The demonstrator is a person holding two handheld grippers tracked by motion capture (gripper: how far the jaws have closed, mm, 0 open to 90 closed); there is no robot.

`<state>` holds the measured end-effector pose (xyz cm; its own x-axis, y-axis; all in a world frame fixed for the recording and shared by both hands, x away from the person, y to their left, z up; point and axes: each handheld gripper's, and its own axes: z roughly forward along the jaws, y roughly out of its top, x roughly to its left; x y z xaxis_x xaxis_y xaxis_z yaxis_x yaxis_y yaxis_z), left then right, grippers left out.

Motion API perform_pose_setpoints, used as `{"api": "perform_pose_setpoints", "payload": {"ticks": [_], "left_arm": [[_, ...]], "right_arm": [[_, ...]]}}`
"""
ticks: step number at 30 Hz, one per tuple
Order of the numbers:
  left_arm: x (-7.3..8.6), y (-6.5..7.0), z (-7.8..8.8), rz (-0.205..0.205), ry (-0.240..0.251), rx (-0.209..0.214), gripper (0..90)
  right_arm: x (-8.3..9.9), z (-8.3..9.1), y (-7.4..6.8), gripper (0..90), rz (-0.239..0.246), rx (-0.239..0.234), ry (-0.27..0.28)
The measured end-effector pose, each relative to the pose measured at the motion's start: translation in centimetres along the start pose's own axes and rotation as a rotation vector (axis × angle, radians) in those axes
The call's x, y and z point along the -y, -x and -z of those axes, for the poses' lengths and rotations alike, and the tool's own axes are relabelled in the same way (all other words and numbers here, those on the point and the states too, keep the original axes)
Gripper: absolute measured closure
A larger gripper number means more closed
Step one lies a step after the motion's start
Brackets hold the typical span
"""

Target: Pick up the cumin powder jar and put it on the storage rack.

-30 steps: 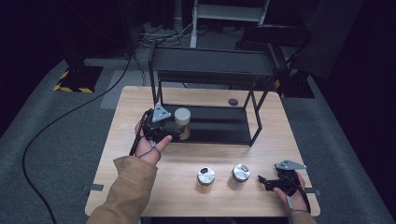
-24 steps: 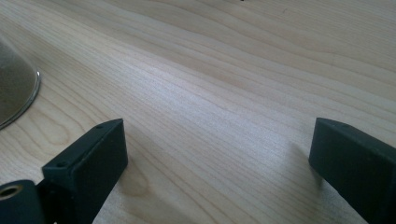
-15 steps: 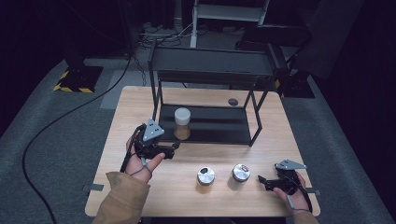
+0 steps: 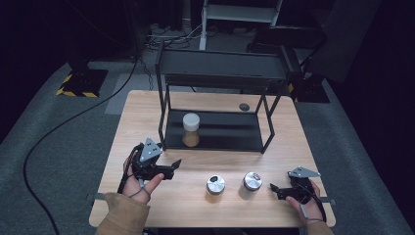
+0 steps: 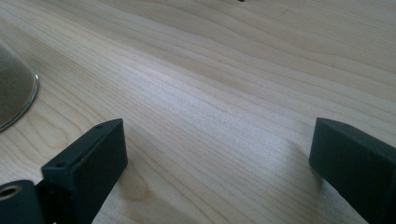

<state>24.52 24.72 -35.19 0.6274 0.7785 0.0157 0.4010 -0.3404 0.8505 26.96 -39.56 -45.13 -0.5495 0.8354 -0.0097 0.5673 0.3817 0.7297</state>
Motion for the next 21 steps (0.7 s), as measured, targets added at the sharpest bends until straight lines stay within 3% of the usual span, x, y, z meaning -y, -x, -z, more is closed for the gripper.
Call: {"api": "perform_pose_setpoints", "payload": {"ticks": [14,21], "left_arm": [[4.0,-0.7,-0.6,0.026,-0.037,-0.038,14.1],[5.1,-0.7,-0.8,0.023,-0.057,-0.061,13.9]], "right_arm": [[0.0,0.0,-0.1,4.1,-0.006,0.005,0.0],[-0.1,-0.1,-0.2,3.9,-0.008,0.007,-0.001]]}}
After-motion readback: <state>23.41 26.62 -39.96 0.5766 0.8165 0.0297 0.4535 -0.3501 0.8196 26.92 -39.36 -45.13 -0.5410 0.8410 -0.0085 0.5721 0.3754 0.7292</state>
